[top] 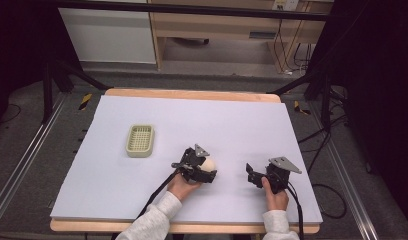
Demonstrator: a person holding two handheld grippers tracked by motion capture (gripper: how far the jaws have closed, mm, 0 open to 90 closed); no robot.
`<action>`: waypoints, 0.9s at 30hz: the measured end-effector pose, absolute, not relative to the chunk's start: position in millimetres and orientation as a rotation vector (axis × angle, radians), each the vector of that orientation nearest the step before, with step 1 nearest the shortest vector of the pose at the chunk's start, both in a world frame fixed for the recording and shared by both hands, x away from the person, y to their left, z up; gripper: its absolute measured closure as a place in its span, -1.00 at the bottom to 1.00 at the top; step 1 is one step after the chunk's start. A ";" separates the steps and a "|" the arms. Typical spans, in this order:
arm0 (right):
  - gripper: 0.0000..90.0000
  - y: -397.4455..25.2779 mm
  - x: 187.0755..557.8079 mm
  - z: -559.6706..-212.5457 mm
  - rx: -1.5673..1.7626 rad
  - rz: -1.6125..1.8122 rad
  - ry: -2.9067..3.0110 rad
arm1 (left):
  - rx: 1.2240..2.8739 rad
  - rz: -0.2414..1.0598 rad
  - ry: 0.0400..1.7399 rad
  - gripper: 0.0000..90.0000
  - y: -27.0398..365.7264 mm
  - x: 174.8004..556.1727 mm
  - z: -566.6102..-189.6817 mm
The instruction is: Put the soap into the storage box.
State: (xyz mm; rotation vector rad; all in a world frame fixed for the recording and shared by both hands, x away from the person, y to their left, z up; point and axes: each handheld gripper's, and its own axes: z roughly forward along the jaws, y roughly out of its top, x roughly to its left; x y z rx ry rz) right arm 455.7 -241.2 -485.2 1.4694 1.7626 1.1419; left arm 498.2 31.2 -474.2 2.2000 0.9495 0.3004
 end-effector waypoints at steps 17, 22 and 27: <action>-0.93 -241.2 455.8 -485.3 1.473 1.145 1.762 | 2.212 0.304 0.923 -0.50 35.1 493.2 -466.6; -0.93 -241.2 455.9 -485.3 1.473 1.146 1.763 | 2.210 0.307 0.913 -0.50 39.5 490.0 -461.4; -0.93 -241.2 455.8 -485.2 1.473 1.145 1.764 | 2.205 0.310 0.906 -0.50 43.6 487.7 -457.2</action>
